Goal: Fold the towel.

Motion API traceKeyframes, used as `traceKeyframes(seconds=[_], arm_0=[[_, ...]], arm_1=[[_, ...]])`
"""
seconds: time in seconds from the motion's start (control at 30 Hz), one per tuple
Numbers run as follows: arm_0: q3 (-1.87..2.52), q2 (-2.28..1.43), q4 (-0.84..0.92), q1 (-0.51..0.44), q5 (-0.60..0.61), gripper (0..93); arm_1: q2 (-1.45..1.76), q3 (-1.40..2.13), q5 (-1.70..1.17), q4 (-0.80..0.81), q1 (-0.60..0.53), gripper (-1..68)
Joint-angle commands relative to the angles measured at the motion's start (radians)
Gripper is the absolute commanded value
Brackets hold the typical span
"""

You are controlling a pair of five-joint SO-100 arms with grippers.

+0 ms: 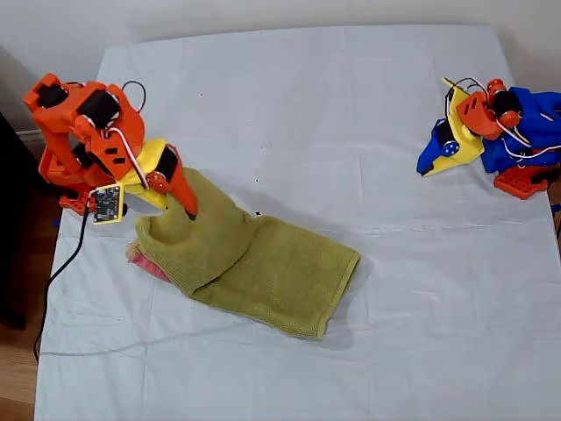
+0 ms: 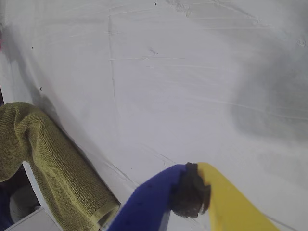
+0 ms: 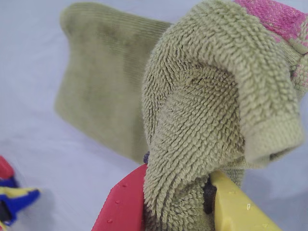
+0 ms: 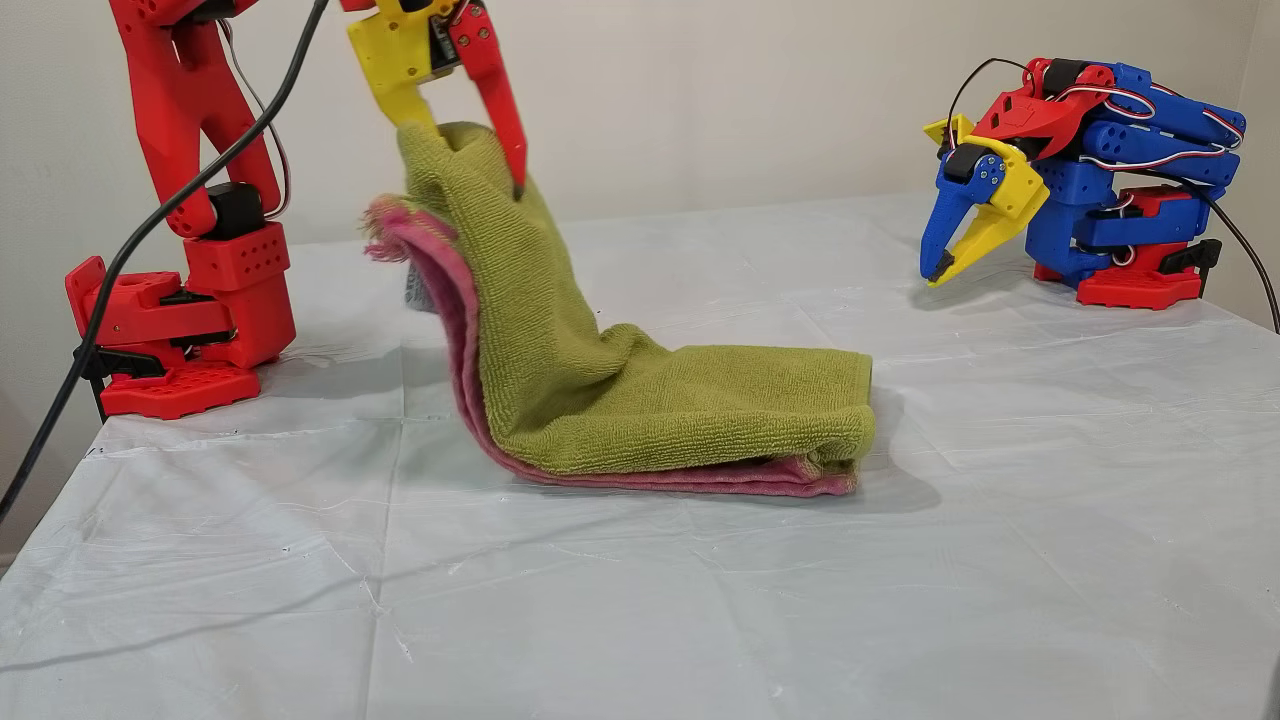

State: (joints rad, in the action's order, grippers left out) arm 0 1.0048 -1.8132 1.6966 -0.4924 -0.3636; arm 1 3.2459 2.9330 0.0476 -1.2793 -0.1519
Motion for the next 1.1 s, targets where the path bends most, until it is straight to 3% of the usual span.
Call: traceKeyframes(seconds=[0.0, 0.33, 0.63, 0.87, 1.07], arm_0=[[-0.072, -0.043, -0.169, 0.040, 0.156, 0.1], [0.100, -0.043, -0.532, 0.081, 0.376, 0.1], [0.153, -0.034, -0.548, 0.117, 0.299, 0.1], [0.379, -0.080, -0.850, 0.133, 0.500, 0.1], [0.466, -0.109, -0.897, 0.137, 0.489, 0.1]], arm_1=[[0.215, 0.100, -0.005, -0.002, 0.008, 0.1], [0.215, 0.100, -0.005, -0.002, 0.008, 0.1], [0.215, 0.100, -0.005, -0.002, 0.008, 0.1], [0.215, 0.100, -0.005, -0.002, 0.008, 0.1], [0.215, 0.100, -0.005, -0.002, 0.008, 0.1]])
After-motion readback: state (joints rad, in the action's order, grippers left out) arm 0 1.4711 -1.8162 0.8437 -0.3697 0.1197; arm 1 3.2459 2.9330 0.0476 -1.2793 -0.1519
